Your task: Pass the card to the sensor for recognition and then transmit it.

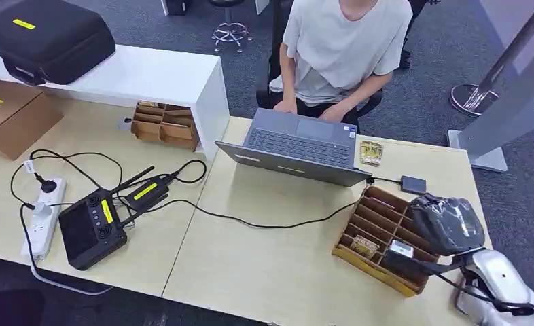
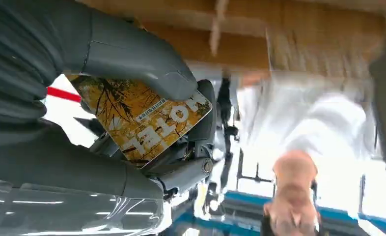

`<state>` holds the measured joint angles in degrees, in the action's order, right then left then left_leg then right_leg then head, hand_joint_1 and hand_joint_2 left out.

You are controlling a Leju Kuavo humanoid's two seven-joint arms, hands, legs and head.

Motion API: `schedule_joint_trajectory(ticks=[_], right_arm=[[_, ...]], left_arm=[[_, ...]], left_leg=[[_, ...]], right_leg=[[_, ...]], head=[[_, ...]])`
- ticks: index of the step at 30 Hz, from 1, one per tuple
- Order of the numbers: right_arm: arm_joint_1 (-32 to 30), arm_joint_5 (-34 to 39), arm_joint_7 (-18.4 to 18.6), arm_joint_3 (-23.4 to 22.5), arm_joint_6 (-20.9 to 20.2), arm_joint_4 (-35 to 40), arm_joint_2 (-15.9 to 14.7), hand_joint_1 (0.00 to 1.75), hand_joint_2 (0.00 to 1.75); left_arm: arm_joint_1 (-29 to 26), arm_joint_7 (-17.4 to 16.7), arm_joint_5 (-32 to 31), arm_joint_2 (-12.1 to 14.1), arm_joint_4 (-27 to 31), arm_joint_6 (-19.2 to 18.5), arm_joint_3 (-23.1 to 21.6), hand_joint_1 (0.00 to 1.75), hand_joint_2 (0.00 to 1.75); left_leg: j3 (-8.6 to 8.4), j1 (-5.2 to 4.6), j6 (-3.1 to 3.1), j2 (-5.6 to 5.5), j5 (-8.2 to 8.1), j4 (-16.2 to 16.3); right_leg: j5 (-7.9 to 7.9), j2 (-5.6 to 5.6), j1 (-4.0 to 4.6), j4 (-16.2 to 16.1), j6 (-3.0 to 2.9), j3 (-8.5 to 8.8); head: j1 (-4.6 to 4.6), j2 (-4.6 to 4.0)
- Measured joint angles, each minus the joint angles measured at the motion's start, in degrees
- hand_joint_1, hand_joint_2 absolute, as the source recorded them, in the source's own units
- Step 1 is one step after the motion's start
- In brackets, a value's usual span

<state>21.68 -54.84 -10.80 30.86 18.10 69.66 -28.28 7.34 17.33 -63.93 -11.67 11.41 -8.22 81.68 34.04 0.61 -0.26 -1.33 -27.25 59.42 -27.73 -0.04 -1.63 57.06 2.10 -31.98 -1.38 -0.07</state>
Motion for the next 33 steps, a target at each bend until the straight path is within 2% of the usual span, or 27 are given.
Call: schedule_joint_trajectory(ticks=[9,18,21,24,27,31,33], right_arm=[[12.93,1.73,1.44,0.63,-4.61,4.59,-0.02,1.75,1.75],[15.12,2.25,2.08,1.68,-4.3,5.61,-0.02,1.75,1.75],[18.01,2.23,2.69,2.54,-4.63,5.59,0.57,1.75,1.75],[21.62,2.23,4.24,3.52,-4.89,5.46,1.77,1.75,1.75],[24.37,1.86,5.95,4.68,-4.13,5.0,3.02,1.75,1.75],[29.3,-1.36,7.43,7.33,-3.19,0.52,7.02,1.75,1.75],[32.57,-3.5,8.48,9.44,-3.08,-4.21,10.48,1.75,1.75]], left_arm=[[0.12,-0.57,-0.7,0.04,0.0,-0.22,-0.9,0.0,1.75],[0.16,-0.57,-0.85,0.04,0.0,-0.26,-0.94,0.0,1.75],[0.32,-0.83,-1.03,0.04,0.0,-0.28,-1.07,0.0,1.75],[0.79,-1.05,-2.21,-0.02,0.0,2.96,-1.77,0.0,1.75],[1.21,1.23,-4.46,-0.2,0.0,6.12,-3.3,0.0,1.75],[2.22,1.03,-5.62,-0.33,0.0,3.1,-5.25,0.0,1.75],[2.8,0.33,-5.81,-0.57,0.0,1.1,-6.07,0.0,1.75]], left_leg=[[-0.02,0.01,0.0,0.03,0.08,0.01],[0.05,0.0,0.0,0.01,0.08,0.0],[0.03,0.0,-0.01,0.06,0.08,0.0],[0.02,0.02,-0.06,0.02,0.14,0.0],[0.04,0.02,-0.05,-0.03,0.15,0.0],[-0.01,0.02,-0.05,0.16,0.15,-0.01],[-0.02,0.02,-0.09,0.16,0.18,-0.01]], right_leg=[[0.06,0.03,0.01,0.01,-0.03,-0.02],[0.05,0.02,0.0,0.01,-0.03,-0.02],[0.06,0.06,0.01,0.03,-0.04,-0.03],[0.07,0.03,0.02,0.05,-0.05,-0.03],[0.07,-0.02,0.02,0.09,-0.05,-0.02],[0.1,0.19,0.01,0.16,-0.1,-0.05],[0.11,0.19,0.01,0.19,-0.11,-0.08]], head=[[0.0,0.0],[0.0,0.0],[0.0,0.0],[0.0,0.0],[0.0,0.0],[0.0,0.0],[0.0,0.0]])
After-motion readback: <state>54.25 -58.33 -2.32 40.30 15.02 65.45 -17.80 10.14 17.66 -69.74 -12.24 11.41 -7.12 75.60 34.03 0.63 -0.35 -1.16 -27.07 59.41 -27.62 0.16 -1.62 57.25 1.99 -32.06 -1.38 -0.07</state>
